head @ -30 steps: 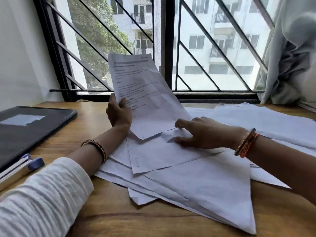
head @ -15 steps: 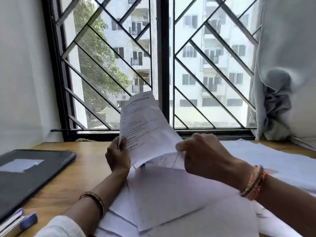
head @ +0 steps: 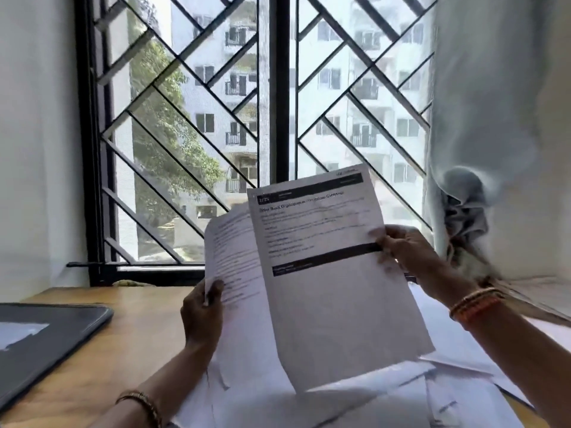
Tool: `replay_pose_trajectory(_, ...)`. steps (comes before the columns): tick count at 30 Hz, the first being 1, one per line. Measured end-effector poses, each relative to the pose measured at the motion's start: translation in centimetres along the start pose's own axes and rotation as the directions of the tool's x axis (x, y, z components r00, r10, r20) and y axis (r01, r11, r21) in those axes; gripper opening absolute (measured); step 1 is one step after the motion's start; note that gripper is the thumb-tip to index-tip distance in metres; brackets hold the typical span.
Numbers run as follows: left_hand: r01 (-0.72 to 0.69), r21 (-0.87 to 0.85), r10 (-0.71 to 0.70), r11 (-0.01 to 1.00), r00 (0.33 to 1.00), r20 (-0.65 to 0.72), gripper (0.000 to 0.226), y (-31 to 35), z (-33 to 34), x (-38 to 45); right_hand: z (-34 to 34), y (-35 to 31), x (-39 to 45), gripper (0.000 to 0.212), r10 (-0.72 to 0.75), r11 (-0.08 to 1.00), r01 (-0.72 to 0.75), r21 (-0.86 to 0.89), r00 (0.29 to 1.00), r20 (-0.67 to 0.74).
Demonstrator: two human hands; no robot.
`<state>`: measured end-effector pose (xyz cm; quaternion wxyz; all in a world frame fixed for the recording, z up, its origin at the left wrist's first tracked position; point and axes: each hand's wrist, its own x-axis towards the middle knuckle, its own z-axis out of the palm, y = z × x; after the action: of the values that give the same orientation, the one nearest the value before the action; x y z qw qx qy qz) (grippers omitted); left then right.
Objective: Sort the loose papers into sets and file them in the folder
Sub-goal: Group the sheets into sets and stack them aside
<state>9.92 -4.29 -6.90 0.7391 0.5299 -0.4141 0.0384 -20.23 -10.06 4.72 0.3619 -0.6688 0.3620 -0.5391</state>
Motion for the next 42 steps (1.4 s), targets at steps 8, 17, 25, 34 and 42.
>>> replay_pose_trajectory(8, 0.068, -0.051, -0.063, 0.996, 0.994, 0.091, 0.02, -0.6, 0.6, 0.0, 0.3, 1.0, -0.3, 0.033, -0.011, 1.0, 0.012, 0.022, 0.999, -0.041)
replay_pose_trajectory(17, 0.051, -0.029, -0.048, 0.998, 0.994, 0.098, 0.018, -1.2, 1.1, 0.2, 0.1, 0.8, -0.6, 0.037, -0.041, 0.998, 0.041, -0.041, 0.999, -0.015)
replay_pose_trajectory(25, 0.11, -0.04, -0.108, 0.993, 0.992, 0.064, 0.024, -1.0, 1.0, -0.1, -1.3, 2.0, 0.7, 0.026, -0.279, 0.851, 0.023, -0.524, 0.865, -0.416)
replay_pose_trajectory(34, 0.127, -0.008, -0.126, 0.992, 0.99, 0.057, 0.022, -0.3, 0.8, -0.3, -6.4, -1.8, -1.2, 0.04, -0.658, 0.572, -0.048, -0.819, 0.57, -0.493)
replay_pose_trajectory(42, 0.137, -0.005, -0.136, 0.991, 0.987, 0.089, 0.018, 0.4, 0.6, -0.6, -5.4, -1.0, 0.1, 0.031, -0.556, 0.665, -0.009, -0.747, 0.661, -0.504)
